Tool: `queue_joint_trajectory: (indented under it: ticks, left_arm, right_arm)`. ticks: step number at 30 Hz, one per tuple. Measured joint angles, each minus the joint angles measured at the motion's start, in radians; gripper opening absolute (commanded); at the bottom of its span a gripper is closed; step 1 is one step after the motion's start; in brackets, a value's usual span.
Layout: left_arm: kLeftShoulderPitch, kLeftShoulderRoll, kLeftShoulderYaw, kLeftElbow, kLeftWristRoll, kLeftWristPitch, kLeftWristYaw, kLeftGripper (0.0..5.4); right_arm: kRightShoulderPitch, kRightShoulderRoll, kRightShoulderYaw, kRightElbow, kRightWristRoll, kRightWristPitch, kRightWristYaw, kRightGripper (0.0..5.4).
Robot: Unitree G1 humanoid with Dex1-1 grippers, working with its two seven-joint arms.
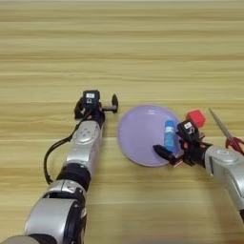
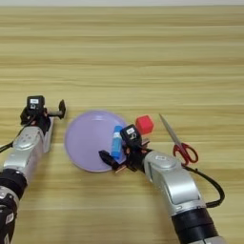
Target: Move the objects on the table
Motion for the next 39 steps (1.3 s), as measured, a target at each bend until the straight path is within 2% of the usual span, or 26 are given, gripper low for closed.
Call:
queue_joint_trajectory:
  ticks: [18, 27, 29, 32, 39]
  left_arm:
    - [0.0, -0.004, 0.0, -0.008, 0.001, 0.005, 0.006, 5.4]
    - [0.0, -0.004, 0.0, -0.008, 0.001, 0.005, 0.008, 5.4]
    - [0.0, -0.004, 0.0, -0.008, 0.001, 0.005, 0.008, 5.4]
    - [0.0, -0.004, 0.0, -0.008, 0.001, 0.005, 0.008, 5.4]
    - [0.0, -0.004, 0.0, -0.008, 0.001, 0.005, 0.009, 5.4]
  right_arm:
    - [-0.054, 0.003, 0.039, 0.142, -0.053, -0.045, -0.033, 5.36]
    - [-0.069, 0.005, 0.048, 0.169, -0.064, -0.066, -0.036, 5.36]
    - [-0.072, 0.005, 0.049, 0.176, -0.064, -0.068, -0.036, 5.15]
    - [-0.077, 0.005, 0.05, 0.184, -0.065, -0.072, -0.037, 4.52]
    - [-0.08, 0.005, 0.054, 0.201, -0.065, -0.09, -0.037, 3.73]
